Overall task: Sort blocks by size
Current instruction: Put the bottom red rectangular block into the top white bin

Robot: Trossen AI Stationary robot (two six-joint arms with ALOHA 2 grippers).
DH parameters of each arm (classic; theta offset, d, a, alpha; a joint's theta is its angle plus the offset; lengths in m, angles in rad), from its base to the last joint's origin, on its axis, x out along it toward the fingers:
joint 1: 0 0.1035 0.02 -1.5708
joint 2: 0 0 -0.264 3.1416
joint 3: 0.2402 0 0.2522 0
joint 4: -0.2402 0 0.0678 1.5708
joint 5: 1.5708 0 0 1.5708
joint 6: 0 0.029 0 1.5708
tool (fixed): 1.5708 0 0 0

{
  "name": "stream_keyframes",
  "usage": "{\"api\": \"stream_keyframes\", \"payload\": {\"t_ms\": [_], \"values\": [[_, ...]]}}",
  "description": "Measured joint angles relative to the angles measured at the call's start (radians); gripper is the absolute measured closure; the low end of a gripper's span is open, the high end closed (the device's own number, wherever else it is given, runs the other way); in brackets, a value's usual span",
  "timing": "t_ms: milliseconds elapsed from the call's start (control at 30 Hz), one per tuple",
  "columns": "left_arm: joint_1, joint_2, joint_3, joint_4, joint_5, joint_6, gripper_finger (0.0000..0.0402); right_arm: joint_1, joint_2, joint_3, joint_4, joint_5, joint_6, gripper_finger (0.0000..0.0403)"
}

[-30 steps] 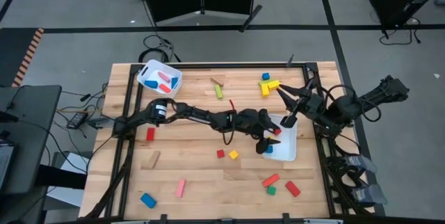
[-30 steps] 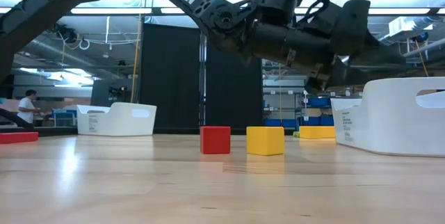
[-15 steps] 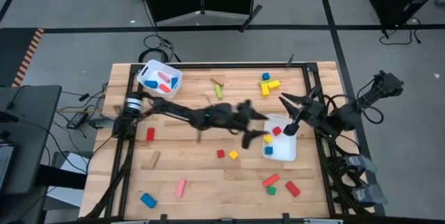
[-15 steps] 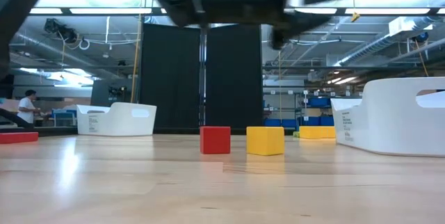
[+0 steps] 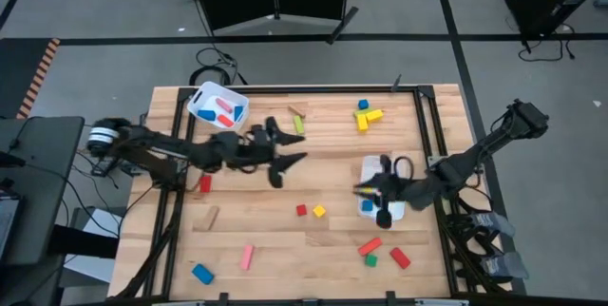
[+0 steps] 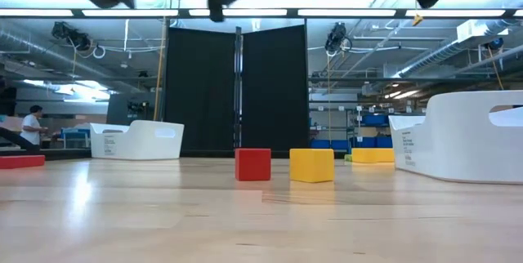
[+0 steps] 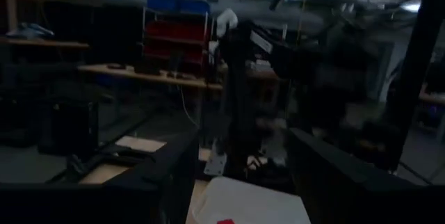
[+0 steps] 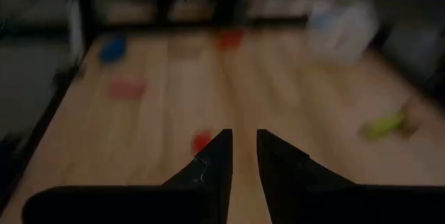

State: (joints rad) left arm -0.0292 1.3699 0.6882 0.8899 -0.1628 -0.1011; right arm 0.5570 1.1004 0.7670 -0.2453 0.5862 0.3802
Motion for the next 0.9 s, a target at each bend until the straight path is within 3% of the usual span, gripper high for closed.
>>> {"api": "stream_keyframes", "payload": {"t_ms": [200,433,700,900], "values": [[0.000,-0.140,-0.085,-0.007,-0.014,-0.010,0.0178,0.082,0.229,0.316,-0.523,-0.160,0.292,0.0339],[0.000,-0.183,-0.100,-0.055,-0.024,-0.040,0.0178,0.222,0.456,0.577,-0.868,-0.280,0.732,0.0327],[0.000,-0.183,-0.100,-0.060,0.016,-0.059,0.0178,0.403,0.615,0.657,-0.972,-0.336,1.169,0.0221],[0.000,-0.189,-0.100,-0.063,0.085,-0.094,0.0178,0.450,0.706,0.656,-0.973,-0.373,1.329,0.0139]]}}
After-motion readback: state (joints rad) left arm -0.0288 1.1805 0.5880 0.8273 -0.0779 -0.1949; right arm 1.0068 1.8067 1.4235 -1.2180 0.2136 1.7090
